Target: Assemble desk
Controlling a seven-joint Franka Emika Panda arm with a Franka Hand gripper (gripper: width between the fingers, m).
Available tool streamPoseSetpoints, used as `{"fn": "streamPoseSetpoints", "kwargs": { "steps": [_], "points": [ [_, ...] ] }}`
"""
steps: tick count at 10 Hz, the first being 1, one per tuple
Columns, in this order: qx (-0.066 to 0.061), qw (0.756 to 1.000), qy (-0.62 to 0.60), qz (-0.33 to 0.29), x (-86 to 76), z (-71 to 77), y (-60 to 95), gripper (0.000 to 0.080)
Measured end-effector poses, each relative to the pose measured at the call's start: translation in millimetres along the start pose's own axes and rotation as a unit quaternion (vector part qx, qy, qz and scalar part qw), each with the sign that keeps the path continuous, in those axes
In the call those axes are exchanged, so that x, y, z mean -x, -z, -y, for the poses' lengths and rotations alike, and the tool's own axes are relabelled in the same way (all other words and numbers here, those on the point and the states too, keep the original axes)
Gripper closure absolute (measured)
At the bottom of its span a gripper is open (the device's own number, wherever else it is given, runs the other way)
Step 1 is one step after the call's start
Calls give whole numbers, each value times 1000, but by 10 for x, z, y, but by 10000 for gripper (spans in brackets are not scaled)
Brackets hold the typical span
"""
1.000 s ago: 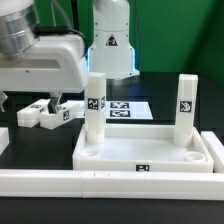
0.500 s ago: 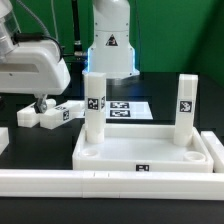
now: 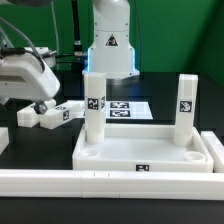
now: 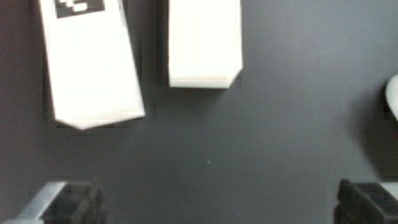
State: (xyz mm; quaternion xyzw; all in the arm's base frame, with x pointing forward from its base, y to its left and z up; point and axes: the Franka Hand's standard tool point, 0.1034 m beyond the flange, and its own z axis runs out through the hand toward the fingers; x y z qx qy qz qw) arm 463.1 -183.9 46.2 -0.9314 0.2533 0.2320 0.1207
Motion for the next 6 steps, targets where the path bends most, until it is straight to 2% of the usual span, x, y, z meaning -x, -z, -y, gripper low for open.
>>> {"fn": "streamPoseSetpoints", "kwargs": {
  "steps": [3, 4, 6],
  "points": [
    [0, 1000, 2, 6, -35, 3, 6, 150],
    [-6, 999, 9, 52, 43, 6, -21, 150],
    [-9, 993, 8, 121, 29, 10, -88, 150]
  ]
}}
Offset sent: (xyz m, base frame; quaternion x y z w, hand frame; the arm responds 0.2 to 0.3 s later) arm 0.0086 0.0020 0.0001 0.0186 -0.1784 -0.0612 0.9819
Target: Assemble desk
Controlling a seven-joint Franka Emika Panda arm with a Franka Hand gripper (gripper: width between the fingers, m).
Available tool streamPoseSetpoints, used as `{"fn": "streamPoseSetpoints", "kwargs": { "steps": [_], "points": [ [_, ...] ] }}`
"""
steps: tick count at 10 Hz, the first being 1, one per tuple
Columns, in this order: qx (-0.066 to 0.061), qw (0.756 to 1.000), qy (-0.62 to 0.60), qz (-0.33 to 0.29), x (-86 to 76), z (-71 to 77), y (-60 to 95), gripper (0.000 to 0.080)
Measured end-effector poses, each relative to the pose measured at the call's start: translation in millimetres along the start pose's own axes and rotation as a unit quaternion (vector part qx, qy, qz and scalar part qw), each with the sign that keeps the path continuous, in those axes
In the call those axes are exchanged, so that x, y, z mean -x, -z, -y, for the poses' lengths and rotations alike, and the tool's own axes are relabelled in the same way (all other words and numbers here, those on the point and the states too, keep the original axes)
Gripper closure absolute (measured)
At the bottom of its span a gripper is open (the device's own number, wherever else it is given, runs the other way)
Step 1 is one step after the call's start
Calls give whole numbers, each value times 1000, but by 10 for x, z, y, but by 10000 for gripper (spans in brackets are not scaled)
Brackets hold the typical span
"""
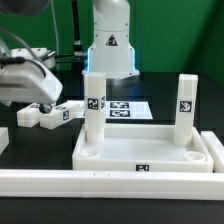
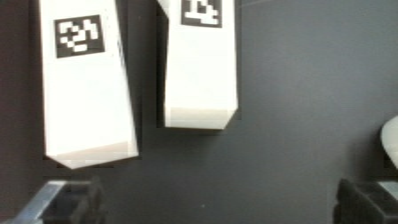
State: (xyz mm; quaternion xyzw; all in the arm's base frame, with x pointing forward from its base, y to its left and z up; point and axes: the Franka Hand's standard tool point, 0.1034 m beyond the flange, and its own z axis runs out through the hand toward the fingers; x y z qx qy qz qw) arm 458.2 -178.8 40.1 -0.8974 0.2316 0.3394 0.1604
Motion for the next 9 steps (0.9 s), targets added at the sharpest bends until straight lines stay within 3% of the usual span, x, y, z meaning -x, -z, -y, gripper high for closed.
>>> {"fn": "streamPoseSetpoints", "kwargs": {
  "steps": [4, 9],
  "points": [
    [-7, 991, -4, 133, 12, -45, -135, 150],
    [5, 992, -8, 126, -61, 13, -348, 150]
  ]
}}
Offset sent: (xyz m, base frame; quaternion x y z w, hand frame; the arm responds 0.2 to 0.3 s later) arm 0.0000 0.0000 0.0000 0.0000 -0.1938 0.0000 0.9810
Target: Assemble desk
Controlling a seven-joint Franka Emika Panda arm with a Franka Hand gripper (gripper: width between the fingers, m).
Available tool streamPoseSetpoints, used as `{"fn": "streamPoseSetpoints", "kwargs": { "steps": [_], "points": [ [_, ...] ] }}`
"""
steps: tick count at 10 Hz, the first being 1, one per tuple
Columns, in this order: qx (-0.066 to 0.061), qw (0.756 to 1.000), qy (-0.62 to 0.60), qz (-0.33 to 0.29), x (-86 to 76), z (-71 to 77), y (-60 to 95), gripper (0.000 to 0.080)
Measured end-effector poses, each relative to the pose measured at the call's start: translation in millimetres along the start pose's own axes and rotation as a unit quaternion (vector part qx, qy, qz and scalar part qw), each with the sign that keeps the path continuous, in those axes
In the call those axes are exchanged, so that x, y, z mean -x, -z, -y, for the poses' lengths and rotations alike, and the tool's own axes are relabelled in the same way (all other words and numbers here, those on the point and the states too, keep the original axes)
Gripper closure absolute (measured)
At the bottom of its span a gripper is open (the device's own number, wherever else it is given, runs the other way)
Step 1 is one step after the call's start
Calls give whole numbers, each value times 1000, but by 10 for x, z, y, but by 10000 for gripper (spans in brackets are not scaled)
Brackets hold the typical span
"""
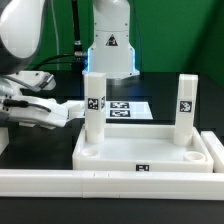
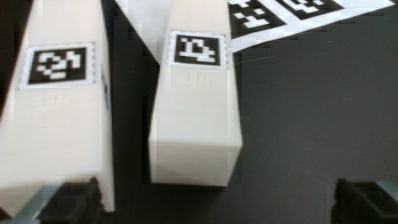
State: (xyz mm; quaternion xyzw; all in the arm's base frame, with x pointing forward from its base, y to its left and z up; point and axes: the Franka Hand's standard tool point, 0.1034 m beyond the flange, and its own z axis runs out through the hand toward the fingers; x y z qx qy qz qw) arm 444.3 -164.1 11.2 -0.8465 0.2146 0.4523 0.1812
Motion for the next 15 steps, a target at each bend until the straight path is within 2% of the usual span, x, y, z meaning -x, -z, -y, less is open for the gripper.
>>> {"fn": "streamPoseSetpoints", "kwargs": {
  "steps": [3, 5, 6, 7, 9, 13, 15],
  "points": [
    [8, 1000, 0, 7, 9, 52, -196, 150],
    [7, 1000, -1, 9, 15, 46, -212, 150],
    [7, 1000, -1, 8, 14, 41, -206, 210],
    [7, 1000, -1, 8, 13, 40, -204, 210],
    [7, 1000, -1, 8, 15, 39, -203, 518],
    [7, 1000, 2, 6, 7, 57, -175, 514],
    [4, 1000, 7, -3, -7, 41, -59, 514]
  ]
}}
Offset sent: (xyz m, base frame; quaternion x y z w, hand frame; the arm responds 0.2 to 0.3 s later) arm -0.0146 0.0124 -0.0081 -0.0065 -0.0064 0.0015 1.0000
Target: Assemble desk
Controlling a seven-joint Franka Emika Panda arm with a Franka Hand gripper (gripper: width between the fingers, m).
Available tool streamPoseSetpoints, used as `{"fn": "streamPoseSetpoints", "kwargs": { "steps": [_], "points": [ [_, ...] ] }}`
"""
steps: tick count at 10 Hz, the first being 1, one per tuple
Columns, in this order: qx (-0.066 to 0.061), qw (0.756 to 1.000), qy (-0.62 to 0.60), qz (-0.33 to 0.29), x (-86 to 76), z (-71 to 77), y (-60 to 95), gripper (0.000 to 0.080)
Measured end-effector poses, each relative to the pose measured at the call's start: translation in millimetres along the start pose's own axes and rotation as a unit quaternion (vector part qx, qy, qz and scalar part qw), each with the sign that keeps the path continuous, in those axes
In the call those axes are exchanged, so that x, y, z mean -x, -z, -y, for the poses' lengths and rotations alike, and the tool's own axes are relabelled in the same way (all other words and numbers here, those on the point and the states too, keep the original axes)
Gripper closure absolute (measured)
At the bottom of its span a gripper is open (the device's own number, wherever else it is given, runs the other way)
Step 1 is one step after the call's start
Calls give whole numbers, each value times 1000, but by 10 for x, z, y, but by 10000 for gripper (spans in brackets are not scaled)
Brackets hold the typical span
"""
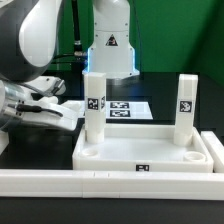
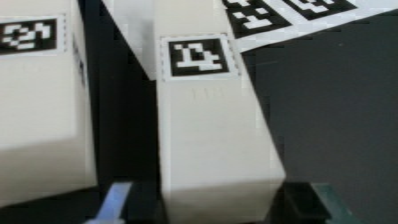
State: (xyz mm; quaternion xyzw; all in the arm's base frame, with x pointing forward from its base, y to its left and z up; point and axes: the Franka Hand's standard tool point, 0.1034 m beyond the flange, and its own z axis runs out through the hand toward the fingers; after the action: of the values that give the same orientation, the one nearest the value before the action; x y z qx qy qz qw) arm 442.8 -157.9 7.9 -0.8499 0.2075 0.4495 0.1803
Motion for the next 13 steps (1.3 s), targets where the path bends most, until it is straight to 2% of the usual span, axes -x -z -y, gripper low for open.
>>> {"fn": "streamPoseSetpoints", "kwargs": {
  "steps": [3, 6, 7, 10, 11, 12, 13],
  "points": [
    [-4, 1000, 13, -11, 26, 30, 265, 512],
    [-1, 999, 21, -34, 200, 248, 577, 512],
    [-5, 1000, 0, -18, 289, 282, 606, 512],
    [-1, 999, 1, -38, 217, 283, 644, 512],
    [1, 998, 2, -59, 173, 295, 689, 512],
    [5, 995, 8, -104, 144, 358, 803, 512],
    [6, 990, 15, -138, 239, 458, 911, 512]
  ]
}}
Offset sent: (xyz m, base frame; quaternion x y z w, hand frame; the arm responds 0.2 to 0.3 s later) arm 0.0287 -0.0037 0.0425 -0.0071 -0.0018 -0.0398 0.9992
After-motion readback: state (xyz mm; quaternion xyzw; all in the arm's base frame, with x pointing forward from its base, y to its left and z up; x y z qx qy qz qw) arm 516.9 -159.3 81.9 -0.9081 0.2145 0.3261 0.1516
